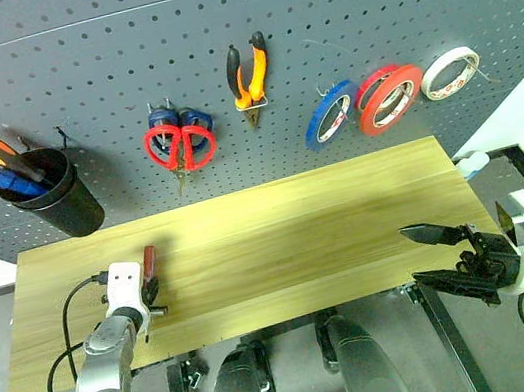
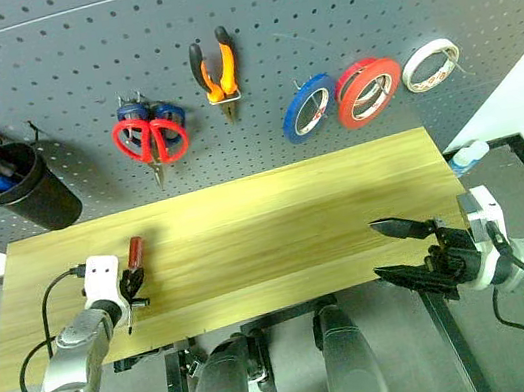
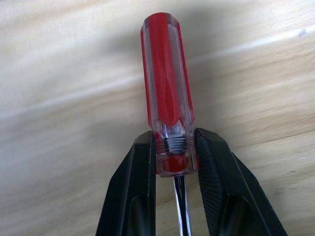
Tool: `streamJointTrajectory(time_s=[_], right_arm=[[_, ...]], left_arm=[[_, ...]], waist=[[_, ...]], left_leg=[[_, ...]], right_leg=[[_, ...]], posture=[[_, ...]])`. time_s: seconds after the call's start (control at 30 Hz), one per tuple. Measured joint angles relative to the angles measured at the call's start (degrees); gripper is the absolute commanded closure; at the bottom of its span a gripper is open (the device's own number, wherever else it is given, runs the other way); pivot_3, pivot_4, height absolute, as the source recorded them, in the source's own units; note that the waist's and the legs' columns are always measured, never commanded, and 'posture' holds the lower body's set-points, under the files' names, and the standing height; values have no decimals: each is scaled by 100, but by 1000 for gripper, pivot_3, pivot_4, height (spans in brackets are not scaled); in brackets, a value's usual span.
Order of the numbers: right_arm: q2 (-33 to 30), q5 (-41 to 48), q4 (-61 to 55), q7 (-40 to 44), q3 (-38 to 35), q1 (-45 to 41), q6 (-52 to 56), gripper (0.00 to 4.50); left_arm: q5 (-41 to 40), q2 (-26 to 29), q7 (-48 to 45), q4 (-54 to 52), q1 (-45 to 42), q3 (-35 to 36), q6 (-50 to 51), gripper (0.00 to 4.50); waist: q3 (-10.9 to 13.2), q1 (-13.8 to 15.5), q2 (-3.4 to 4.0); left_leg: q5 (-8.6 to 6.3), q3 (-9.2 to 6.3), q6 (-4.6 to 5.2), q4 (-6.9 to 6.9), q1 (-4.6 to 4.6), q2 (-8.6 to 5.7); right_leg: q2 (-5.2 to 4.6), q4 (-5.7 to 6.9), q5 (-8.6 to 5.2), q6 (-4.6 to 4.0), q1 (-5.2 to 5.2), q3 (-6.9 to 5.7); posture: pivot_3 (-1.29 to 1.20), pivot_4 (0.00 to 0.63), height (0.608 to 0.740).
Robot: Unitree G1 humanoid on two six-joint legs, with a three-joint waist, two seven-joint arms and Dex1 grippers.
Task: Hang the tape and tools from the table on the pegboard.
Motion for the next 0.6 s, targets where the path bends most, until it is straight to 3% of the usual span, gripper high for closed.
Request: streamJointTrajectory(time_s=[0.37, 0.6], right_arm=[[262, -184, 647, 131, 208, -641, -342, 0], [494, -166, 904, 165, 227, -953, -388, 0]], left_arm=[[344, 44, -174, -1188, 912, -480, -206, 3694], [728, 265, -195, -1215, 777, -684, -855, 3694]], waist=[[-45, 8, 5], [-293, 6, 8]], left_leg=[[-1, 4, -3, 8, 0, -2], [1, 9, 1, 13, -3, -4]], right_leg=[[0, 3, 5, -1, 4, -9], [8, 2, 19, 23, 9, -24]], posture=[[-121, 154, 740], [-119, 83, 740]])
